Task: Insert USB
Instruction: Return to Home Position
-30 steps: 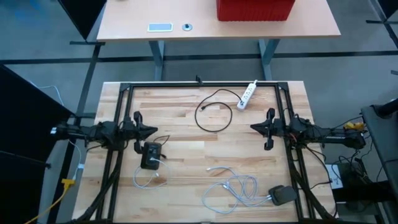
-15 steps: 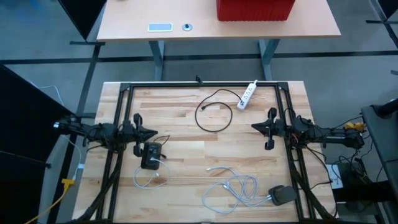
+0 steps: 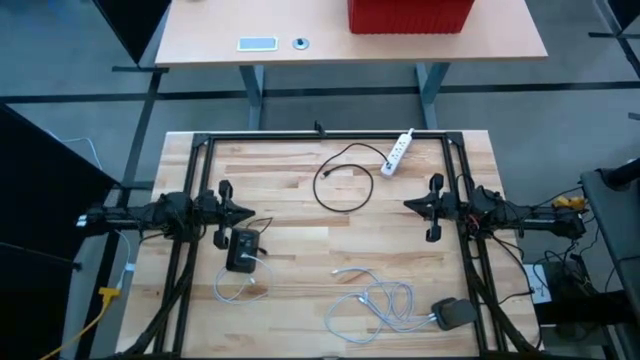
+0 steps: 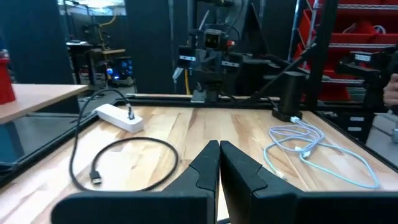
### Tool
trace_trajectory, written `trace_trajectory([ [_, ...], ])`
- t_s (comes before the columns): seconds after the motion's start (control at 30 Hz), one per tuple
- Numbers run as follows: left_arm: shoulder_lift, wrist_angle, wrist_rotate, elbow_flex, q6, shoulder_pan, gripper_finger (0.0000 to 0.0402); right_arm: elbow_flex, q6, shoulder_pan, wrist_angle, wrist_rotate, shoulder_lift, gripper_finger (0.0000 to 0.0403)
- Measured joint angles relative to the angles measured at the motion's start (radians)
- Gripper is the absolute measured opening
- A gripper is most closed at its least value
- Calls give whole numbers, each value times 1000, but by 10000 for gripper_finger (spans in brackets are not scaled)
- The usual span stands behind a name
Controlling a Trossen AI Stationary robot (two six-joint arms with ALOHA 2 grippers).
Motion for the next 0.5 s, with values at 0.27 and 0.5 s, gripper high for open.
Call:
trace_trajectory([
  [0.27,5,-13,23,0,-9,8,0,0,8,0,-2,4,2,0],
  [0.5,8,-16,28,0,-15,8,0,0,16,0,-2,6,7,0],
])
